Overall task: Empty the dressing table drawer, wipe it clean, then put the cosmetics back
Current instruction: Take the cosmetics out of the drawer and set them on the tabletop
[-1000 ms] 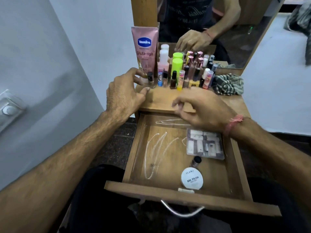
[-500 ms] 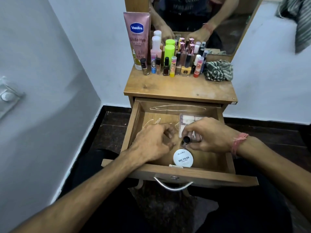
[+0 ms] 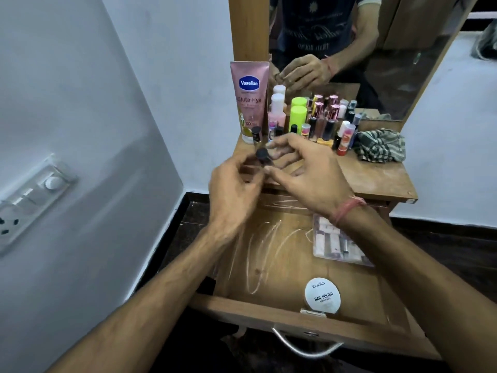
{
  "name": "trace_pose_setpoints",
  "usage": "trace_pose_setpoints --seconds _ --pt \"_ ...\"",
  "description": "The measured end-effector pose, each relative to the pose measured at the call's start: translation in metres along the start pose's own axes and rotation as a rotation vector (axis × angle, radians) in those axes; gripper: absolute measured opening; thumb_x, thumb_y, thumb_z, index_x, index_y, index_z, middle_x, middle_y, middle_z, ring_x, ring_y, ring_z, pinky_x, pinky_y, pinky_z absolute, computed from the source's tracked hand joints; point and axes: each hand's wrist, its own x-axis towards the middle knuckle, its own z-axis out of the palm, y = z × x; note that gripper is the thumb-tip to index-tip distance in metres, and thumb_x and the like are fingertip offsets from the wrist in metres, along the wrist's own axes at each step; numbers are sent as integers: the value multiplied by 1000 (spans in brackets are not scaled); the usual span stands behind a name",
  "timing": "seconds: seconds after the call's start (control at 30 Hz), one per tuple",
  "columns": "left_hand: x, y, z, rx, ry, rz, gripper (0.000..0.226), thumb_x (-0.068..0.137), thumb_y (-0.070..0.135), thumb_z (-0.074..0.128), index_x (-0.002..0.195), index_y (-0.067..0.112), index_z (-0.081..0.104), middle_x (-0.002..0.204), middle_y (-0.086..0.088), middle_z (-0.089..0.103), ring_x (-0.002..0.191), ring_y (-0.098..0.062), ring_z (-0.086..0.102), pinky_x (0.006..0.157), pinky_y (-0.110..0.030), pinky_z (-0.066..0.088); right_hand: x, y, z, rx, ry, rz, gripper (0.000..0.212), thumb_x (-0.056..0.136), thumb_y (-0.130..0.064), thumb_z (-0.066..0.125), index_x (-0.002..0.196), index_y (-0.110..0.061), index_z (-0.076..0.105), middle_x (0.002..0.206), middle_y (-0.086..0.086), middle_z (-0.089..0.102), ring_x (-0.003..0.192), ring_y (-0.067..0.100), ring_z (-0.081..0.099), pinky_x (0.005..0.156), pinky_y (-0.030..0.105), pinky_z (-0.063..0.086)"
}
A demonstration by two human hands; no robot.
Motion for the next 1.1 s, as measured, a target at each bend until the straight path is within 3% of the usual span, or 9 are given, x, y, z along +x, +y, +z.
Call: trace_pose_setpoints --seconds 0.1,0.23,0.43,0.57,0.73,0.87,0.97,1.03,1.1 --pt "28 -11 -7 50 110 -52 24 94 34 87 118 30 83 100 21 83 89 4 76 86 -38 67 15 9 21 12 -36 64 43 92 -32 82 132 -33 66 111 -16 71 98 2 70 87 31 64" --pt "56 -25 -9 170 172 -88 30 93 47 87 118 32 82 102 22 81 92 1 75 89 -39 66 23 26 43 124 -51 189 38 90 -21 85 124 -29 72 110 -11 73 98 5 70 87 27 63" --pt "77 -33 -4 272 156 -111 34 93 49 87 120 30 83 109 17 83 97 -6 76 93 -39 64 18 32 44 221 -36 195 26 91 -14 84 115 -20 77 105 -9 75 96 -1 68 78 10 53" --pt "84 -34 3 291 140 -157 39 91 53 88 121 31 83 105 18 84 93 -5 77 97 -41 63 18 32 39 262 -49 209 21 91 -13 85 110 -19 78 104 -7 78 99 6 72 80 13 56" --pt "84 -30 2 286 125 -209 48 86 54 92 127 31 81 112 19 83 103 -6 76 101 -43 62 13 28 33 315 -83 224 23 91 -17 86 111 -23 78 106 -5 78 102 8 73 86 23 61" --pt "40 -12 -10 313 187 -183 48 83 43 93 125 41 70 120 22 73 115 -12 66 100 -44 45 -28 17 6 317 -82 219 17 98 -20 79 114 -24 75 104 -5 77 95 6 73 82 21 60" --pt "-24 14 -16 165 92 -112 34 90 26 88 114 37 66 102 16 72 92 -6 67 82 -32 52 -76 26 -18 105 -229 302 4 99 -26 75 102 -28 76 88 -8 75 72 2 67 71 25 60" --pt "-65 26 -13 99 -78 -178 23 94 24 83 108 36 69 92 16 75 76 -1 69 73 -22 55 -103 37 -31 -60 -422 442 2 98 -26 73 97 -28 74 85 -8 75 66 -2 64 71 23 57" --pt "-95 30 -3 194 -338 -295 11 95 28 78 100 37 75 91 23 78 78 4 71 82 -23 59 -125 41 -38 -196 -615 579 8 96 -23 72 98 -31 73 90 -9 74 75 -2 66 76 19 55"
